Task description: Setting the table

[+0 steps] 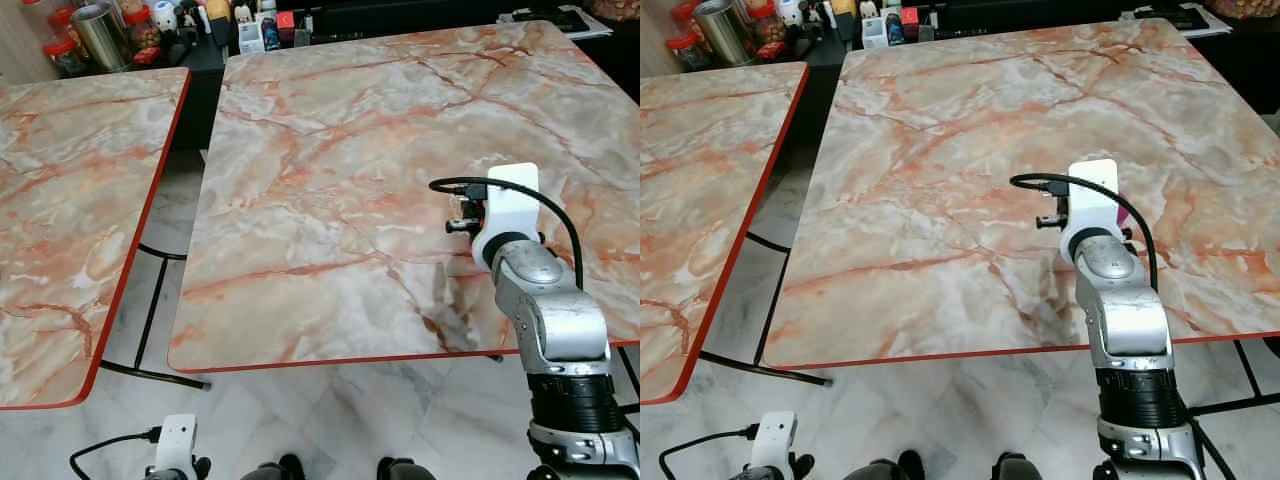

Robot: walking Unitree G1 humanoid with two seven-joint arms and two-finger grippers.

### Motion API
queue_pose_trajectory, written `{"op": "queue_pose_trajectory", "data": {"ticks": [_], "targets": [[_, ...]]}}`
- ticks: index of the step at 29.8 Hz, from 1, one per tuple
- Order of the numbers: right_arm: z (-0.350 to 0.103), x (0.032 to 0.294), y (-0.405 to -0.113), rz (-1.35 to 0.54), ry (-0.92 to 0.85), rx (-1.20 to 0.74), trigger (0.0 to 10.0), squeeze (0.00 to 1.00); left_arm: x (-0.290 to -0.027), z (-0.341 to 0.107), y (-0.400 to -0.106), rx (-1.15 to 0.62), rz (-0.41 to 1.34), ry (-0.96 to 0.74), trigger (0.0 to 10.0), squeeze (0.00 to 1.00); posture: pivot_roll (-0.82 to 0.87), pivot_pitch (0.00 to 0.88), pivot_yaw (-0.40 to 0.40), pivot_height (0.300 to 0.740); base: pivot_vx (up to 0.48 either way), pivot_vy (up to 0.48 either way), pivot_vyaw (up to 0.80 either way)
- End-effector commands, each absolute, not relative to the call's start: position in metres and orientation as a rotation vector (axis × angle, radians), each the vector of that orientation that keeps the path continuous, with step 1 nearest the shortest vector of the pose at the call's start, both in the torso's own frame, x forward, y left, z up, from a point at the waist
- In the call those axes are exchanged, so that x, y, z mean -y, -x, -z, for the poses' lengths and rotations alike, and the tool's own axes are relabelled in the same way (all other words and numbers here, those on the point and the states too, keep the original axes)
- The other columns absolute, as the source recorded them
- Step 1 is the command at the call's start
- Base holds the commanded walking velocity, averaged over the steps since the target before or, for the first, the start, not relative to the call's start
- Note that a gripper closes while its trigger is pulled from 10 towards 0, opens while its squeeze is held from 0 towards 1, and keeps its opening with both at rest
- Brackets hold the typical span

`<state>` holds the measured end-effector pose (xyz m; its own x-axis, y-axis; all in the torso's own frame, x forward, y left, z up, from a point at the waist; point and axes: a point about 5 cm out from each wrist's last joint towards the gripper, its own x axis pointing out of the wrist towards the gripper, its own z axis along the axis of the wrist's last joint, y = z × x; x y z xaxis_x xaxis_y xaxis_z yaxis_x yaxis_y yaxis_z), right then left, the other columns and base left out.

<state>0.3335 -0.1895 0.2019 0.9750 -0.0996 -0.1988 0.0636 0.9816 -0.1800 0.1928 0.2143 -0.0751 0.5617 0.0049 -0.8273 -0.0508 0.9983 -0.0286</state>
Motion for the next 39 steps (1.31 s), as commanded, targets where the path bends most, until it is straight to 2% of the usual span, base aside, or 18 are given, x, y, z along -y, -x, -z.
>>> {"op": "queue_pose_trajectory", "data": {"ticks": [1, 13, 17, 18, 19, 20, 28, 32, 39], "targets": [[-0.199, 0.192, -0.333, 0.091, 0.174, -0.227, 0.0, 0.0, -0.218, 0.079, -0.184, -1.018, -0.038, 0.047, 10.0, 0.0, -0.11, 0.19, 0.085, 0.74, 0.0, 0.0, 0.0], [-0.202, 0.193, -0.334, 0.098, 0.175, -0.209, 0.0, 0.0, -0.218, 0.079, -0.184, -1.018, -0.035, 0.045, 10.0, 0.0, -0.11, 0.19, 0.085, 0.74, 0.0, 0.0, 0.0], [-0.213, 0.192, -0.335, 0.103, 0.165, -0.146, 0.0, 0.0, -0.218, 0.079, -0.184, -1.016, -0.034, 0.045, 10.0, 0.0, -0.12, 0.188, 0.085, 0.74, 0.0, 0.0, 0.0], [-0.218, 0.19, -0.336, 0.101, 0.165, -0.118, 4.3, 0.0, -0.218, 0.079, -0.184, -1.016, -0.034, 0.045, 10.0, 0.0, -0.11, 0.187, 0.085, 0.74, 0.0, 0.0, 0.0], [-0.22, 0.19, -0.336, 0.098, 0.165, -0.101, 4.3, 0.0, -0.218, 0.079, -0.184, -1.016, -0.034, 0.045, 10.0, 0.0, -0.11, 0.187, 0.085, 0.74, 0.0, 0.0, 0.0], [-0.224, 0.188, -0.337, 0.089, 0.161, -0.072, 10.0, 0.0, -0.218, 0.079, -0.184, -1.015, -0.033, 0.045, 10.0, 0.0, -0.12, 0.187, 0.085, 0.74, 0.0, 0.0, 0.0], [-0.241, 0.174, -0.337, 0.07, 0.111, 0.098, 10.0, 0.0, -0.22, 0.078, -0.186, -0.993, -0.044, 0.028, 10.0, 0.0, -0.11, 0.184, 0.086, 0.74, 0.0, 0.0, 0.0], [-0.251, 0.166, -0.334, 0.063, 0.098, 0.2, 10.0, 0.0, -0.225, 0.077, -0.186, -0.998, -0.077, -0.044, 10.0, 0.0, -0.12, 0.179, 0.084, 0.74, 0.0, 0.0, 0.0], [-0.245, 0.17, -0.334, 0.098, 0.061, 0.257, 10.0, 0.0, -0.224, 0.077, -0.185, -0.982, -0.113, -0.036, 10.0, 0.0, -0.1, 0.166, 0.065, 0.74, 0.0, 0.0, 0.0]]}}
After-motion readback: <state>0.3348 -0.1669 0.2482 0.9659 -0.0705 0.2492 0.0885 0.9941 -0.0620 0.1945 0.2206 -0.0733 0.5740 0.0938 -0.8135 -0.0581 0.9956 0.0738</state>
